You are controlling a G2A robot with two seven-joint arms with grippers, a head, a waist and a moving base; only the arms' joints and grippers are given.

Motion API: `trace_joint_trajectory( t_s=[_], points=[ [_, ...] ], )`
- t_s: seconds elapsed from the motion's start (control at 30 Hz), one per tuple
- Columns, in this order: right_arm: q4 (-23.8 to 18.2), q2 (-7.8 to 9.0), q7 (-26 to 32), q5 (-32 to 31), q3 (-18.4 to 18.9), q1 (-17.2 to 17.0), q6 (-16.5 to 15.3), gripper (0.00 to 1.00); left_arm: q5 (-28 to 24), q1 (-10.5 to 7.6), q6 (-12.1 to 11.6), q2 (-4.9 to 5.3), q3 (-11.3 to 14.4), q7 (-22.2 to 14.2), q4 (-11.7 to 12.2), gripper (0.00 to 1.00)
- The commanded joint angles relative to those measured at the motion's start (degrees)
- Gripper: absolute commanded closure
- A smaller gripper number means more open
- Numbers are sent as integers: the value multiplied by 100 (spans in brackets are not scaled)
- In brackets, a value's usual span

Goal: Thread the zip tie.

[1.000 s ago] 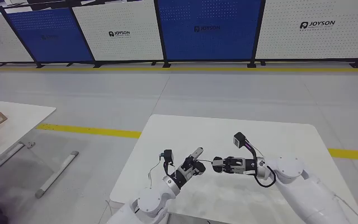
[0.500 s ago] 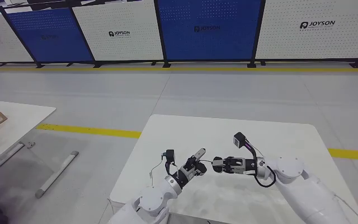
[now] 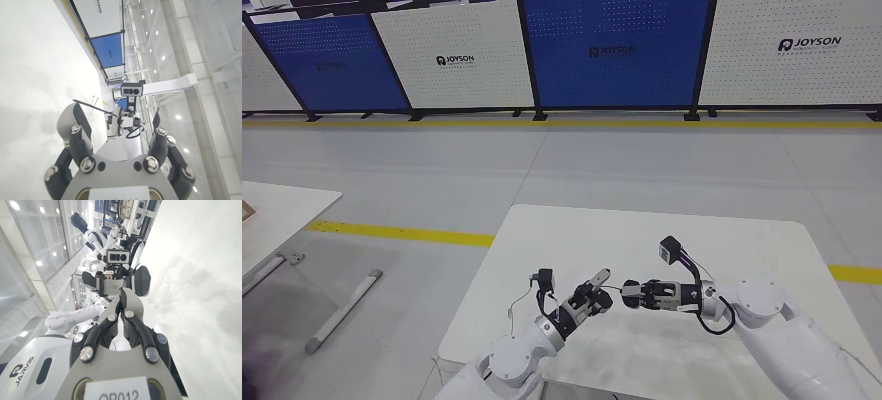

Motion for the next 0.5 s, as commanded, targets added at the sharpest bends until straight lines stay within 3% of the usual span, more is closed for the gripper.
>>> trace_joint_trajectory(
  t_s=[0.0, 0.17, 0.23, 0.3, 0.47],
  points=[
    [0, 0, 0, 0, 0, 0, 0, 100, -16, -4, 5, -2, -13, -34, 8, 100],
    [0, 0, 0, 0, 0, 0, 0, 100, -36, -17, 8, -12, -17, -84, 26, 100],
    [0, 0, 0, 0, 0, 0, 0, 100, -49, -6, -14, -15, -37, -80, 42, 95],
    [0, 0, 0, 0, 0, 0, 0, 100, -76, 20, -60, -15, -68, -77, 53, 100],
    [0, 0, 0, 0, 0, 0, 0, 100, -96, 92, -180, -8, -146, -155, 41, 100]
  ],
)
